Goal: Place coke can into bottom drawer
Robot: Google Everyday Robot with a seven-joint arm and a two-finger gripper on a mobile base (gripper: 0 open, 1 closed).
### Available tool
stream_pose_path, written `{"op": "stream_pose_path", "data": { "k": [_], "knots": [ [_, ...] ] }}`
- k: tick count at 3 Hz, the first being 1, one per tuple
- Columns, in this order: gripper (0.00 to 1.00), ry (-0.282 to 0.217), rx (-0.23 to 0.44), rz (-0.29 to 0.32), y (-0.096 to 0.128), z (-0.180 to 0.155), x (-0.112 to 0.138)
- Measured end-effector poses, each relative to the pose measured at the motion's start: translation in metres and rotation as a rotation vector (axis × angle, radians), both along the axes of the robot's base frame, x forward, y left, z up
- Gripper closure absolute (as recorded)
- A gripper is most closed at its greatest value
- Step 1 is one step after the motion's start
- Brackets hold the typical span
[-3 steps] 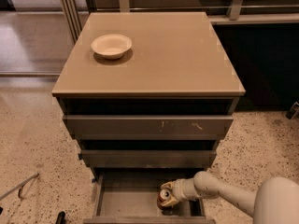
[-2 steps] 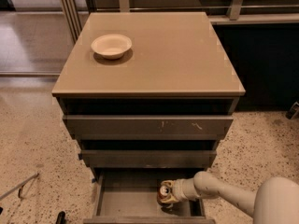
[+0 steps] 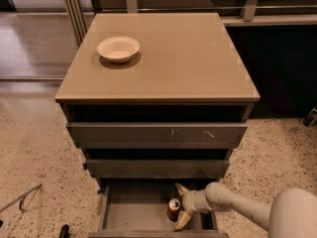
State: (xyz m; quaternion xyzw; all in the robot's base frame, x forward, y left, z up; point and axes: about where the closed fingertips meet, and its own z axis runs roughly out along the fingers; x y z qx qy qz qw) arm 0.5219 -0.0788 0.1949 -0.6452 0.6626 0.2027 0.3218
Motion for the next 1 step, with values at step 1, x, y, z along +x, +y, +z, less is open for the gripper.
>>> {"op": "stream_pose_path", "data": {
  "k": [1],
  "knots": [
    [0.00,0.000,0.000,0.000,0.0000,0.0000,0.0000]
  ]
}}
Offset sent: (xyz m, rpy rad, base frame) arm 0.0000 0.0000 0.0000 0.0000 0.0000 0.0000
